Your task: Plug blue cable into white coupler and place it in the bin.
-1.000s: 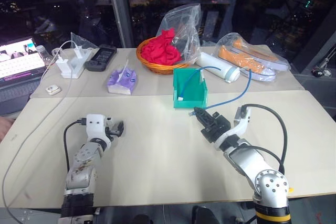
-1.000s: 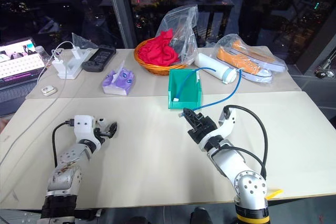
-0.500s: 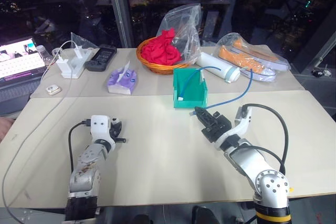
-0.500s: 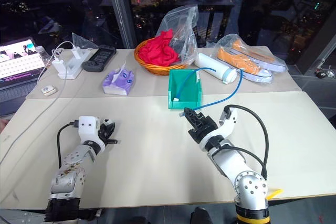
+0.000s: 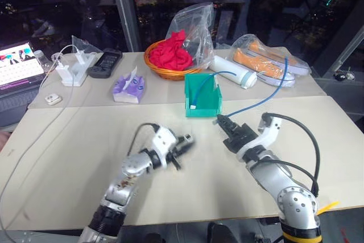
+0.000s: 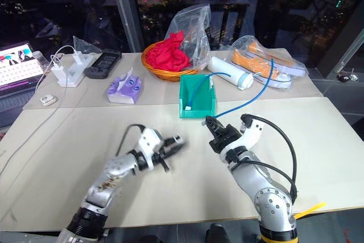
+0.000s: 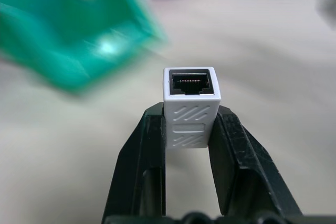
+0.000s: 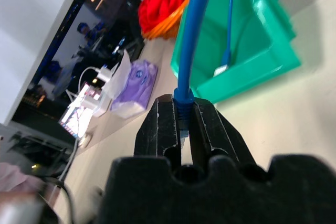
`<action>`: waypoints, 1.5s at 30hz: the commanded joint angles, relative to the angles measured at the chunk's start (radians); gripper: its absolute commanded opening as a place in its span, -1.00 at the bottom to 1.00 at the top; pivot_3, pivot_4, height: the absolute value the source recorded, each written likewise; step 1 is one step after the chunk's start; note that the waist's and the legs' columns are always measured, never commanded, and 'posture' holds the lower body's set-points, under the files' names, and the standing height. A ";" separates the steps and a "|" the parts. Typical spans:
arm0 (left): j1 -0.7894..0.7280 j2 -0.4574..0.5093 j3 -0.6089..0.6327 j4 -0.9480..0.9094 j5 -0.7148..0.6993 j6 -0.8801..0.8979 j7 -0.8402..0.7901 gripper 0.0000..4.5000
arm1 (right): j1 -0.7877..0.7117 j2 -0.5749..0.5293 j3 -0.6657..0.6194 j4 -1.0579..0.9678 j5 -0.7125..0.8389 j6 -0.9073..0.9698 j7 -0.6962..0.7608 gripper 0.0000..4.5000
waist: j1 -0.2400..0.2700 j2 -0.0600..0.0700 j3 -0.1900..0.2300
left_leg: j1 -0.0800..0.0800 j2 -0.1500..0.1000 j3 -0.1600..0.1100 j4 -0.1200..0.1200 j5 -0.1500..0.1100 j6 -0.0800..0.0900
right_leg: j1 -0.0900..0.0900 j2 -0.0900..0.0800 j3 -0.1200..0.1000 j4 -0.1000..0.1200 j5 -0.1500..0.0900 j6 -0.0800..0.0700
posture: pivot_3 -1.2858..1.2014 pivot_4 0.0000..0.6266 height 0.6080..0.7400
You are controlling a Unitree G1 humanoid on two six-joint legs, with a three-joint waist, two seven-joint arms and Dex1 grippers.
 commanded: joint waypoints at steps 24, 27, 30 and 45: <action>-0.102 -0.099 -0.075 0.315 0.078 -0.289 -0.131 -0.71 | 0.090 -0.146 0.193 -0.208 -0.408 0.217 0.059 -1.00 | 0.018 0.000 -0.001 | 0.002 0.000 0.000 0.002 -0.001 0.002 | 0.002 0.000 0.000 -0.002 0.000 0.000 | 0.03 -0.52 0.75; -0.106 -0.103 -0.074 0.321 0.083 -0.292 -0.127 -0.71 | 0.093 -0.131 0.178 -0.212 -0.394 0.242 0.065 -1.00 | 0.019 0.000 -0.001 | 0.002 0.000 0.000 0.002 -0.001 0.002 | 0.003 0.000 0.000 -0.002 0.000 0.000 | 0.03 -0.52 0.75; -0.107 -0.109 -0.073 0.324 0.087 -0.294 -0.125 -0.71 | 0.095 -0.121 0.171 -0.211 -0.390 0.265 0.070 -1.00 | 0.020 0.000 -0.001 | 0.003 0.000 0.000 0.002 -0.001 0.002 | 0.005 0.000 0.000 -0.002 0.000 0.000 | 0.03 -0.52 0.75; -0.093 -0.105 -0.069 0.300 0.087 -0.286 -0.126 -0.71 | 0.095 -0.086 0.147 -0.193 -0.430 0.343 0.084 -1.00 | 0.020 0.000 -0.001 | 0.012 0.000 -0.001 0.001 -0.002 0.004 | 0.013 0.000 0.000 -0.003 -0.001 0.001 | 0.03 -0.52 0.75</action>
